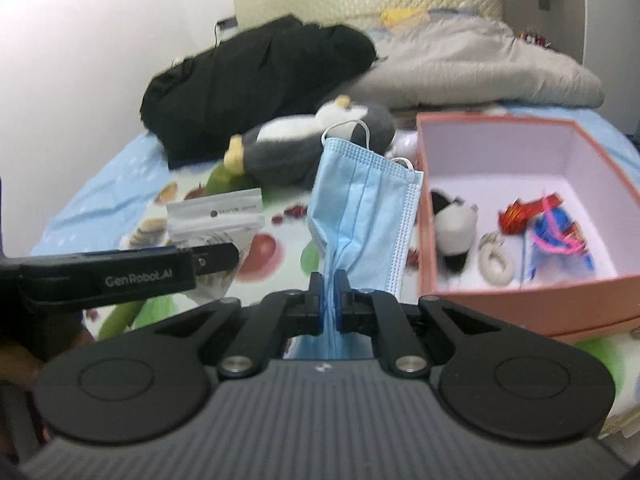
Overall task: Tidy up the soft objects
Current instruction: 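Carry the packet and mask over the pink box and open both grippers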
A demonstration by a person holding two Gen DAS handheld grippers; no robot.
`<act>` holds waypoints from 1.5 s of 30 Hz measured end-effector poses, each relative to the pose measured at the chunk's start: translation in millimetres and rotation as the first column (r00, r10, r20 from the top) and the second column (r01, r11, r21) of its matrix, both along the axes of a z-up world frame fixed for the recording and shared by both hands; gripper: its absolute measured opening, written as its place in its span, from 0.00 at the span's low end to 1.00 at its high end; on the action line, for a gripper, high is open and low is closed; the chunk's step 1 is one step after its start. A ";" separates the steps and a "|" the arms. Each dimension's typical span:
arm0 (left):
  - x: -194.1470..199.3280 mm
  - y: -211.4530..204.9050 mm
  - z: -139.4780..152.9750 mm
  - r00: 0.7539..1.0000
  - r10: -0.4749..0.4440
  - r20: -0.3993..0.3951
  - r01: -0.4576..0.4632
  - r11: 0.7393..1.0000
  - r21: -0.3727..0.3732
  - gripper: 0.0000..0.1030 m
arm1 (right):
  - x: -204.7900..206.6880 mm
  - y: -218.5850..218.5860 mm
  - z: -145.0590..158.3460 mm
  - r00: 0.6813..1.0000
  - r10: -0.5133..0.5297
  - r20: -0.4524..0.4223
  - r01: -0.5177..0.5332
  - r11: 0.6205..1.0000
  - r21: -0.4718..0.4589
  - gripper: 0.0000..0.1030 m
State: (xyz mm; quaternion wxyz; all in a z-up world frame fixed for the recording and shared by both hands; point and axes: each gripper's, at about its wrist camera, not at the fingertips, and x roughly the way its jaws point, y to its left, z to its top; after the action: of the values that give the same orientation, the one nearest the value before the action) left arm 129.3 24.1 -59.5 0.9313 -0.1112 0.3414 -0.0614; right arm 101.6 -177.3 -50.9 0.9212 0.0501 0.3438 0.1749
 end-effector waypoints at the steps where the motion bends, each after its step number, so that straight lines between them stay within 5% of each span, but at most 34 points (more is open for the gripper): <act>1: 1.5 -4.9 6.2 1.000 -0.008 0.007 0.008 1.000 -0.001 0.49 | 0.0 -3.4 5.0 1.000 -0.006 0.008 0.006 1.000 0.002 0.09; 10: 23.8 -52.7 49.2 0.994 -0.092 0.063 0.093 0.996 -0.009 0.49 | 6.4 -42.0 33.6 0.994 -0.087 0.064 0.086 0.996 0.017 0.09; 18: 65.8 -96.4 59.7 0.986 -0.160 0.054 0.161 0.987 -0.013 0.49 | 35.4 -76.0 31.9 0.987 -0.155 0.037 0.155 0.988 0.018 0.09; 41: 229.3 -180.4 -12.3 0.956 -0.258 -0.141 0.263 0.965 0.018 0.50 | 170.3 -155.2 -46.1 0.950 -0.259 -0.175 0.262 0.965 -0.004 0.11; 45: 237.5 -178.4 -17.5 0.956 -0.251 -0.149 0.255 0.967 0.010 0.60 | 179.4 -156.4 -57.1 0.939 -0.270 -0.215 0.277 0.961 0.003 0.16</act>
State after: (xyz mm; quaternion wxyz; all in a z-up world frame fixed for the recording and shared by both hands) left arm 366.7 -154.2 -77.0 0.8896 -0.0572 0.4213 -0.1667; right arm 280.9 -333.7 -108.0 0.8936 0.1310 0.4269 0.0444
